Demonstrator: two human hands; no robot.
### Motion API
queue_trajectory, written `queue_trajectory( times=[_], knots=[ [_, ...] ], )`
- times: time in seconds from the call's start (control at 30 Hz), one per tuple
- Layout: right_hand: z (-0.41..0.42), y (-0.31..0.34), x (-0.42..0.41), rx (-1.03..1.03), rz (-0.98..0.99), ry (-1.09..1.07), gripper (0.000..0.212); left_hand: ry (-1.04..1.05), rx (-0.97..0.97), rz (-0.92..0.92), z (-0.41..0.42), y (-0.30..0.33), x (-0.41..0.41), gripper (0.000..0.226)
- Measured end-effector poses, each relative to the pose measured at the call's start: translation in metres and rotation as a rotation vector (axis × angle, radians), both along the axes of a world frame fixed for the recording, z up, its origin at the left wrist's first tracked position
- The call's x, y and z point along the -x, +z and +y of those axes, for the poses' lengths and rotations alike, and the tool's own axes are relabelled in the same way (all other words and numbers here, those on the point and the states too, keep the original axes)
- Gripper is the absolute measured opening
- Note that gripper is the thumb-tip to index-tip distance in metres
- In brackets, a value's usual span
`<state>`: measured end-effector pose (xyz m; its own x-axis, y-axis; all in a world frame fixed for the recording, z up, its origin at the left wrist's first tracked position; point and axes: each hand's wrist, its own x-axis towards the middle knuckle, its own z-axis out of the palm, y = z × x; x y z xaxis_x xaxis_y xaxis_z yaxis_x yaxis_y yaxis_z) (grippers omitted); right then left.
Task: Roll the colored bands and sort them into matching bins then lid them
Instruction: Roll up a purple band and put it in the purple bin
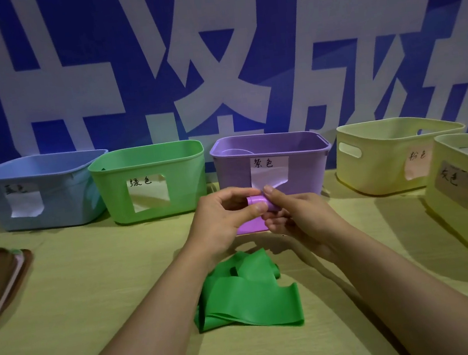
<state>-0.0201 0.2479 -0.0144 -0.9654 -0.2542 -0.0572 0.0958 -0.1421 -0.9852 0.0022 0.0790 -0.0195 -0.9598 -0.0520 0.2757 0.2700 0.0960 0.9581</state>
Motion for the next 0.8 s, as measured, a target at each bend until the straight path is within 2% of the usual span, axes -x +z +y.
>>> queue_trajectory(
  times=[0.1, 0.2, 0.3, 0.4, 0.47, 0.67, 0.8],
  knots=[
    [0.000, 0.000, 0.001, 0.023, 0.027, 0.002, 0.040, -0.002, -0.042, -0.013, 0.001, 0.000, 0.000, 0.042],
    [0.001, 0.002, 0.000, 0.044, 0.057, 0.011, 0.038, -0.030, -0.128, -0.100, 0.005, 0.000, 0.000, 0.054],
    [-0.001, 0.000, -0.003, 0.006, 0.076, 0.021, 0.035, 0.010, -0.203, -0.176, 0.005, -0.002, 0.002, 0.041],
    [-0.006, -0.004, -0.002, -0.010, 0.092, 0.002, 0.031, 0.069, -0.258, -0.187, 0.004, -0.002, 0.005, 0.021],
    [-0.008, -0.005, -0.001, -0.014, 0.103, -0.029, 0.027, 0.085, -0.272, -0.176, 0.004, -0.001, 0.006, 0.015],
    [-0.009, -0.003, -0.004, -0.020, 0.134, -0.059, 0.016, 0.107, -0.253, -0.129, 0.003, 0.001, 0.006, 0.014],
    [-0.008, 0.001, -0.008, 0.078, 0.003, 0.057, 0.018, 0.085, -0.260, -0.103, -0.001, 0.002, 0.005, 0.017]
  ],
)
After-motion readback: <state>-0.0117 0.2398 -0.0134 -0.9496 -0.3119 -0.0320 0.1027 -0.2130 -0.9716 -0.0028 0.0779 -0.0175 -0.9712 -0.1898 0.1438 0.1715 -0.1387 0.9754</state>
